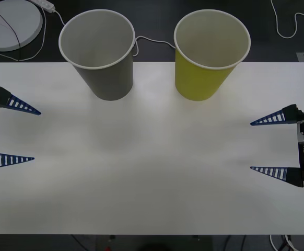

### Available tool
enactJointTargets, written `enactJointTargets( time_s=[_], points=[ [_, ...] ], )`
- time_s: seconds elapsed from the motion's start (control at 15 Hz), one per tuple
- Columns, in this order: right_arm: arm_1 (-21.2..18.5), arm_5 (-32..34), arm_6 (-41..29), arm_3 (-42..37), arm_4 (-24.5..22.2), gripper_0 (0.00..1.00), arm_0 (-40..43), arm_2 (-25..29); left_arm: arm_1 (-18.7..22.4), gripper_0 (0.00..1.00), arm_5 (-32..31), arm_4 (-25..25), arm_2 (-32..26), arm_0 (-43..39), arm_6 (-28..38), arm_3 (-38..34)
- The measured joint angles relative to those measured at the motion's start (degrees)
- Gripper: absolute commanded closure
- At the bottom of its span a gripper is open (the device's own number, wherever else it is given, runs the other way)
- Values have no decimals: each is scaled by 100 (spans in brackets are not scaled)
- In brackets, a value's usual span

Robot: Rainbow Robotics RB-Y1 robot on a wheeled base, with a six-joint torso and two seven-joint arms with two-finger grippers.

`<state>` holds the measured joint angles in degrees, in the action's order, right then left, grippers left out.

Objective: Put the can into the green bin and the plastic bottle into the gray bin

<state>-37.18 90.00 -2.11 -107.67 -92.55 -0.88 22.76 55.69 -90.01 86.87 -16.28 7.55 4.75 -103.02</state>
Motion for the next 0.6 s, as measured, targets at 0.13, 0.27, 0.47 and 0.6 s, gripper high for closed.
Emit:
enactJointTargets(
  time_s=[0.13, 0.27, 0.47, 0.6],
  points=[
    [0, 0, 0, 0, 0, 0, 0, 0, -14, 0, 0, -3, 0, -14, 0, 0],
    [0, 0, 0, 0, 0, 0, 0, 0, -107, 0, 0, -41, 0, -18, 0, 1],
    [0, 0, 0, 0, 0, 0, 0, 0, -163, 0, 0, -73, 1, -25, 0, 1],
    [0, 0, 0, 0, 0, 0, 0, 0, -163, 0, 0, -74, 1, -25, 0, 1]
  ],
)
